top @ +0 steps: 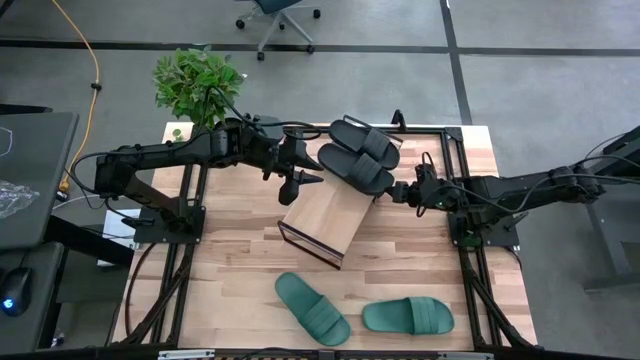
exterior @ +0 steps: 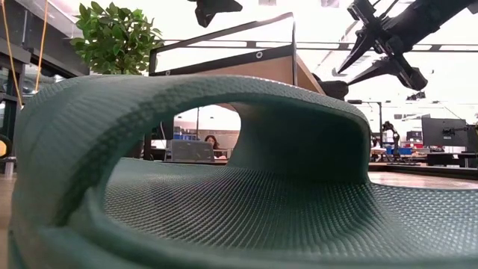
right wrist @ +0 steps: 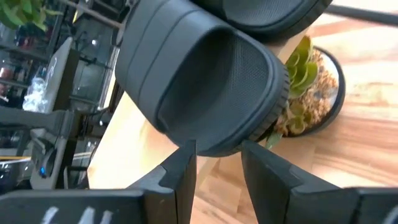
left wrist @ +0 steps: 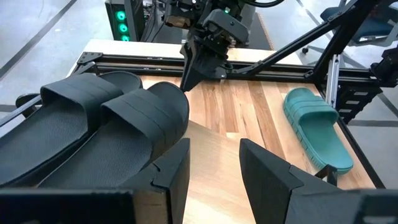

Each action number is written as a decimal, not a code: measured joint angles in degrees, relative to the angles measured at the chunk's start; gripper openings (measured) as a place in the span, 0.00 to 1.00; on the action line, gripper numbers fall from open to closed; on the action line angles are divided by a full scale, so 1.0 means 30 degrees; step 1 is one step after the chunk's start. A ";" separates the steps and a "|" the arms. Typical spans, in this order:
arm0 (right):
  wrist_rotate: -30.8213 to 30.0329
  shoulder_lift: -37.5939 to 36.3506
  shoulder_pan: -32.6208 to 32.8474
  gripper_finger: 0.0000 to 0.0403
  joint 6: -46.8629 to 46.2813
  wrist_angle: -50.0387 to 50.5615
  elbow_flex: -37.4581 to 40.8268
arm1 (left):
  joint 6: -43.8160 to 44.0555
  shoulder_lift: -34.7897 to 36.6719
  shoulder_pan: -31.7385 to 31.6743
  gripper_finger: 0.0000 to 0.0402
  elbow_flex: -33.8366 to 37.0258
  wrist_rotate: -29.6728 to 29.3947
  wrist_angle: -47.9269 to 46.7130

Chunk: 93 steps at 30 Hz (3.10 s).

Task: Pick and place slides into the shelf
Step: Put the black slipper on the shelf, then put the left green slipper on the shelf

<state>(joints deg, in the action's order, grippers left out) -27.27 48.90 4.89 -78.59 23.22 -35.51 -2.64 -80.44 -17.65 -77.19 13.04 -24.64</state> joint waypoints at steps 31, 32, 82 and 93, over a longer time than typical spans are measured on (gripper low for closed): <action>0.7770 -0.2180 0.1699 0.29 0.3092 0.1241 0.0000 | -0.0548 0.0000 0.0007 0.32 0.0000 0.1583 -0.0946; 0.8712 -0.2456 0.1766 0.29 0.2895 0.1782 0.0000 | -0.0562 0.0000 0.0007 0.32 0.0000 0.1886 -0.1191; 0.1024 0.2503 1.3045 0.29 -0.7776 -0.2367 0.0000 | 0.8949 0.0509 1.5163 0.13 -0.0015 -0.5418 -0.8039; 0.1006 0.4779 1.7605 0.29 -1.3704 -0.2035 -0.0001 | 1.0481 -0.1603 1.5147 0.13 0.0007 -0.5657 -0.5021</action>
<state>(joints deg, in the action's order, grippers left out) -24.25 63.24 57.70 -119.70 17.12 -35.51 28.81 -85.25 27.79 -77.17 -3.93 -39.71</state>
